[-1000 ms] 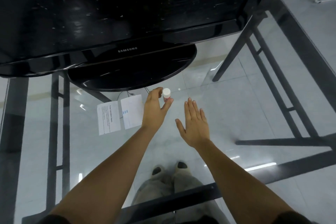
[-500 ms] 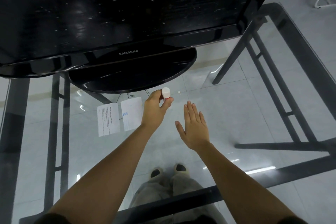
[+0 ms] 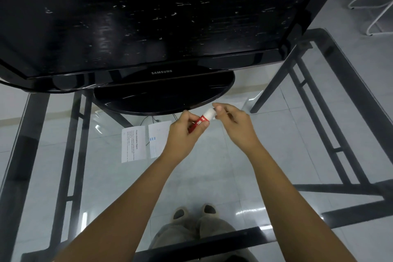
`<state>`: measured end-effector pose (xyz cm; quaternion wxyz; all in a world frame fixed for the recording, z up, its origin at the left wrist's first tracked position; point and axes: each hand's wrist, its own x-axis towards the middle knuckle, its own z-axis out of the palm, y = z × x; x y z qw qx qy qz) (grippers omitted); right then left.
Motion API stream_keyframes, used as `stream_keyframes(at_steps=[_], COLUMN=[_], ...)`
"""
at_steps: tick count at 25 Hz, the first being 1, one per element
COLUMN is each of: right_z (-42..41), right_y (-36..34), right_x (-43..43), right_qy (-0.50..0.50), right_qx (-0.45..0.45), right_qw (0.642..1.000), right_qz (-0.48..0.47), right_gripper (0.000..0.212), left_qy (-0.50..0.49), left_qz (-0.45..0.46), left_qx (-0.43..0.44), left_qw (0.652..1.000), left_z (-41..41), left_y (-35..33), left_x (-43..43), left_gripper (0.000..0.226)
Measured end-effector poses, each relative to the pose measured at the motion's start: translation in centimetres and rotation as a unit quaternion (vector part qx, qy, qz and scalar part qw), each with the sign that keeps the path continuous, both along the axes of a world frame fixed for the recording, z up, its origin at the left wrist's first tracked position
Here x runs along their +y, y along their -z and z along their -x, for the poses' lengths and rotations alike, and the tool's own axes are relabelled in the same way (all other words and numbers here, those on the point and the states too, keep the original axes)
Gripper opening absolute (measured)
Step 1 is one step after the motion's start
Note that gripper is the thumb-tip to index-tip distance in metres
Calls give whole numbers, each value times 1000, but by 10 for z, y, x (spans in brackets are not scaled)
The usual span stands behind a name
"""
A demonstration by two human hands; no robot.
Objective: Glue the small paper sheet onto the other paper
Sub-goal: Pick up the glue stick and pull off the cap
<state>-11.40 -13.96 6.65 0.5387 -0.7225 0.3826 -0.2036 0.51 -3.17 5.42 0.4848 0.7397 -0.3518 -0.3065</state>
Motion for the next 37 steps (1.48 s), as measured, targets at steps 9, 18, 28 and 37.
stream_keyframes(at_steps=[9,18,28,37], right_z=[-5,-15,-23,-21], right_y=[-5,6,59,98], right_x=[-7,-8,-38,-30], right_qy=[10,46,54,32], right_qx=[-3,-10,78,110], right_qw=[1000,998,995,990], right_qz=[-24,-42,26,83], right_gripper=[20,23,52,50], left_qy=[36,49,2,-29], left_qz=[9,-12,-51,-29], left_qx=[-56,-148,-107,-93], left_qw=[998,988,993,995], left_z=[-3,-12,-25,-34], left_y=[6,18,29,29], left_x=[6,5,14,22], left_gripper=[36,36,36,33])
